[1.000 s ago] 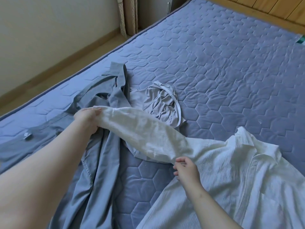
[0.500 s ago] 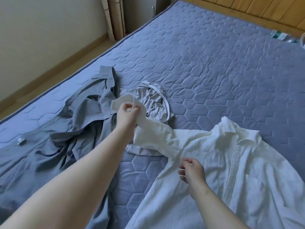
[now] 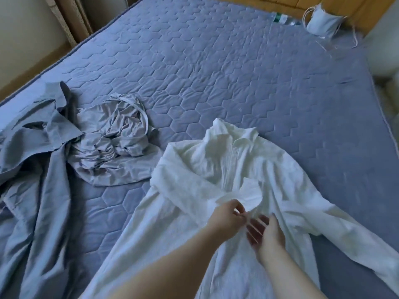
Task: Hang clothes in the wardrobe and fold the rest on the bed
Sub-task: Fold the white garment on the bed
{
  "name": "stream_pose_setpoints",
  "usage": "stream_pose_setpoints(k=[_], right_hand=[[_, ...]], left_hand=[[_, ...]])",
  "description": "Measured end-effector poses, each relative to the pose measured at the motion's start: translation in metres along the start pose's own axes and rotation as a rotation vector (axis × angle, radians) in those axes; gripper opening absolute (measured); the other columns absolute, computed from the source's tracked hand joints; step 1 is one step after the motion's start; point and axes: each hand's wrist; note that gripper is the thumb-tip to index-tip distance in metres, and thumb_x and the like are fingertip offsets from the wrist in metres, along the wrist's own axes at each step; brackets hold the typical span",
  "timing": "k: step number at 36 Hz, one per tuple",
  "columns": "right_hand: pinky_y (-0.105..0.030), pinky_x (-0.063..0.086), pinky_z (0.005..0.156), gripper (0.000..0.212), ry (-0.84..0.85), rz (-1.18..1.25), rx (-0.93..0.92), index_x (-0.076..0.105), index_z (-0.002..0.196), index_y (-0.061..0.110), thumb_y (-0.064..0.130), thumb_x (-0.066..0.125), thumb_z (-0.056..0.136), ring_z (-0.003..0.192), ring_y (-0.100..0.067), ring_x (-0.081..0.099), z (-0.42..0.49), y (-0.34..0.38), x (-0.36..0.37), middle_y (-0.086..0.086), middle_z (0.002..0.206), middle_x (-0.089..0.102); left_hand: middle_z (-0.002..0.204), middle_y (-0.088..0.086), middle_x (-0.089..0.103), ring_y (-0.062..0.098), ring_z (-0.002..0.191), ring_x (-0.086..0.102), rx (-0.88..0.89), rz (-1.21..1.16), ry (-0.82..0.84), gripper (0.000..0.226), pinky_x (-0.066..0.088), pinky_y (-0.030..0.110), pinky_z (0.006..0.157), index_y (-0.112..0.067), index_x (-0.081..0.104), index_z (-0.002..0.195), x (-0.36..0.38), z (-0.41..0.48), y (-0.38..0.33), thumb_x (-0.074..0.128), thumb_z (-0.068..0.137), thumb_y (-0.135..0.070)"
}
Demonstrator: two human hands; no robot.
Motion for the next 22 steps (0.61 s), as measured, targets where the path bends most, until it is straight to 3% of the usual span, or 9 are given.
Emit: stream_pose_setpoints(k=[3,6,9,12,15,19,22], right_hand=[[-0.03,0.042,0.061,0.039,-0.002,-0.009,0.071,0.055,0.084,0.017,0.048,0.035,0.097,0.07,-0.023,0.057,0.014,-0.006,-0.034,-0.008,0.085,0.061],[-0.031,0.043,0.063,0.039,0.017,-0.032,0.141,0.055,0.088,0.018,0.052,0.037,0.096,0.071,-0.022,0.057,0.024,-0.016,-0.054,-0.007,0.086,0.062],[-0.035,0.044,0.072,0.039,0.067,-0.071,0.191,0.059,0.089,0.018,0.053,0.041,0.094,0.079,-0.023,0.06,0.031,-0.027,-0.063,-0.007,0.09,0.064],[-0.036,0.045,0.08,0.042,0.131,-0.083,0.229,0.064,0.09,0.016,0.055,0.047,0.09,0.091,-0.024,0.062,0.034,-0.031,-0.061,-0.007,0.092,0.067],[-0.034,0.052,0.072,0.037,0.162,-0.093,0.24,0.064,0.097,0.021,0.055,0.057,0.083,0.096,-0.026,0.064,0.038,-0.026,-0.053,-0.007,0.098,0.067],[-0.03,0.048,0.061,0.033,0.208,-0.239,0.141,0.058,0.114,0.026,0.036,0.064,0.083,0.103,-0.028,0.062,0.049,-0.025,-0.044,-0.004,0.111,0.065],[-0.029,0.044,0.06,0.028,0.189,-0.308,0.085,0.053,0.115,0.026,0.014,0.056,0.089,0.08,-0.023,0.06,0.054,-0.023,-0.041,-0.005,0.092,0.063]], left_hand=[[0.071,-0.014,0.05,0.009,0.063,0.05,-0.008,0.2,0.039,0.031,0.037,0.016,0.052,-0.031,0.044,0.066,0.028,0.004,0.017,0.052,0.088,-0.011],[0.081,-0.012,0.055,0.012,0.083,0.054,-0.024,0.346,0.068,0.028,0.043,0.02,0.067,-0.033,0.048,0.07,0.047,0.004,0.03,0.051,0.089,-0.012],[0.106,-0.004,0.064,0.013,0.097,0.058,-0.037,0.444,0.105,0.014,0.046,0.024,0.082,-0.02,0.063,0.095,0.057,0.003,0.039,0.052,0.089,-0.012],[0.104,-0.006,0.063,0.011,0.09,0.056,-0.037,0.485,0.12,0.016,0.045,0.023,0.083,-0.017,0.064,0.101,0.061,0.004,0.043,0.056,0.088,-0.014],[0.092,-0.01,0.058,0.008,0.081,0.051,-0.05,0.486,0.17,0.016,0.042,0.018,0.076,-0.015,0.066,0.101,0.061,0.004,0.042,0.059,0.086,-0.012],[0.092,-0.009,0.059,0.002,0.074,0.051,-0.044,0.465,0.162,0.017,0.04,0.008,0.066,-0.012,0.067,0.103,0.055,0.009,0.043,0.061,0.087,-0.013],[0.096,-0.001,0.064,0.006,0.08,0.053,-0.046,0.442,0.174,0.019,0.044,0.012,0.072,-0.01,0.068,0.105,0.051,0.014,0.042,0.063,0.087,-0.015]])
Point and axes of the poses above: each hand's wrist, its own z-axis towards the middle knuckle, its own x-axis out of the palm, y = z × x
